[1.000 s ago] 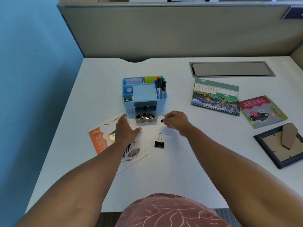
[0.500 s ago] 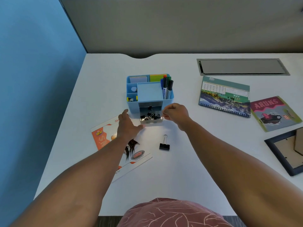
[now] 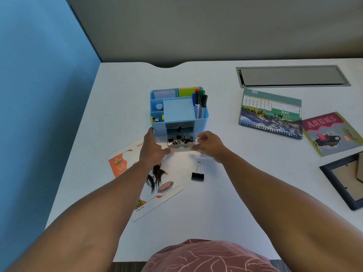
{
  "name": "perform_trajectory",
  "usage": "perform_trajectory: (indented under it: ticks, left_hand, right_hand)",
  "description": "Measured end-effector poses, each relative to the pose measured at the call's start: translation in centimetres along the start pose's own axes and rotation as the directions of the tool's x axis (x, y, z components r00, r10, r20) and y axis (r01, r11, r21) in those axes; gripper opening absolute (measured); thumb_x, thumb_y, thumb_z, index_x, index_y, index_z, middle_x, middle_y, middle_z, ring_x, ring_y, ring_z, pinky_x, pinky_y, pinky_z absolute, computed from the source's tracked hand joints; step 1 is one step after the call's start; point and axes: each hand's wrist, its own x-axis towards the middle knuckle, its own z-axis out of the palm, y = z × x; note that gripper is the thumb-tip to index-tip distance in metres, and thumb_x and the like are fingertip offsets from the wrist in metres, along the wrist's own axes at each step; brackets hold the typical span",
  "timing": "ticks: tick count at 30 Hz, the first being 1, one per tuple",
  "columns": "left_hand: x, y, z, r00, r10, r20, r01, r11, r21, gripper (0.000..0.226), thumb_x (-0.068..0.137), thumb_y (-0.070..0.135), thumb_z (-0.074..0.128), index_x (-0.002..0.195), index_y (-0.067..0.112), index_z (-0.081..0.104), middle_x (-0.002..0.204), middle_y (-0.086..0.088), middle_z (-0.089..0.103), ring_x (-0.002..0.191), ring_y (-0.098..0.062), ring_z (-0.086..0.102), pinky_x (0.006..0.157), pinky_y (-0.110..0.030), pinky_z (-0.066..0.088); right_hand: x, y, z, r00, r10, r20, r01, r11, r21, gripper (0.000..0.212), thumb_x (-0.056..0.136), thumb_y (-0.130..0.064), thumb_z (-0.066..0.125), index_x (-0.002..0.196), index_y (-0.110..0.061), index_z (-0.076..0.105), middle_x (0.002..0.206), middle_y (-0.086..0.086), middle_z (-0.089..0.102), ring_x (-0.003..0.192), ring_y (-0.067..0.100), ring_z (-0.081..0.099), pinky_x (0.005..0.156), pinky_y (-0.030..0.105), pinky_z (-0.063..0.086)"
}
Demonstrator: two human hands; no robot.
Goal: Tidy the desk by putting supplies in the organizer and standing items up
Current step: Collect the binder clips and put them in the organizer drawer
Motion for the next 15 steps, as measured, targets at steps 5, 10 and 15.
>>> perform_trajectory:
  ticks: [5, 10, 15]
  left_hand:
    - [0.5, -0.4, -0.1, 1.0, 0.027, -0.01, -0.028, 0.999, -0.031, 0.095, 0.071, 0.03, 0.089, 0.146, 0.023, 0.031, 0.147, 0.0, 0.043, 0.11, -0.025, 0.063, 0.089, -0.036, 0.052]
    - [1.2, -0.7, -0.2, 0.999, 0.026, -0.033, -0.027, 0.998, -0.05, 0.092, 0.071, 0.032, 0.089, 0.144, 0.019, 0.035, 0.144, -0.001, 0.046, 0.129, -0.019, 0.047, 0.097, -0.033, 0.043]
    - [1.8, -0.9, -0.1, 0.998, 0.019, -0.062, -0.02, 1.0, -0.019, 0.09, 0.069, 0.039, 0.089, 0.142, 0.02, 0.039, 0.138, -0.001, 0.049, 0.124, -0.018, 0.05, 0.099, -0.037, 0.048]
  right_hand:
    - [0.6, -0.4, 0.0, 0.996, -0.021, -0.091, 0.02, 1.0, -0.006, 0.093, 0.071, -0.017, 0.087, 0.146, -0.01, 0.033, 0.135, 0.014, 0.05, 0.1, 0.023, 0.057, 0.074, 0.029, 0.053]
    - [1.5, -0.5, -0.1, 0.988, -0.081, -0.128, 0.069, 0.993, -0.094, 0.107, 0.066, -0.019, 0.09, 0.151, -0.015, 0.024, 0.133, 0.012, 0.053, 0.113, 0.026, 0.056, 0.093, 0.045, 0.055]
    - [1.9, -0.7, -0.1, 0.986, -0.126, -0.11, 0.114, 0.988, -0.108, 0.104, 0.07, -0.018, 0.088, 0.151, -0.017, 0.025, 0.132, 0.011, 0.055, 0.114, 0.029, 0.058, 0.094, 0.047, 0.054]
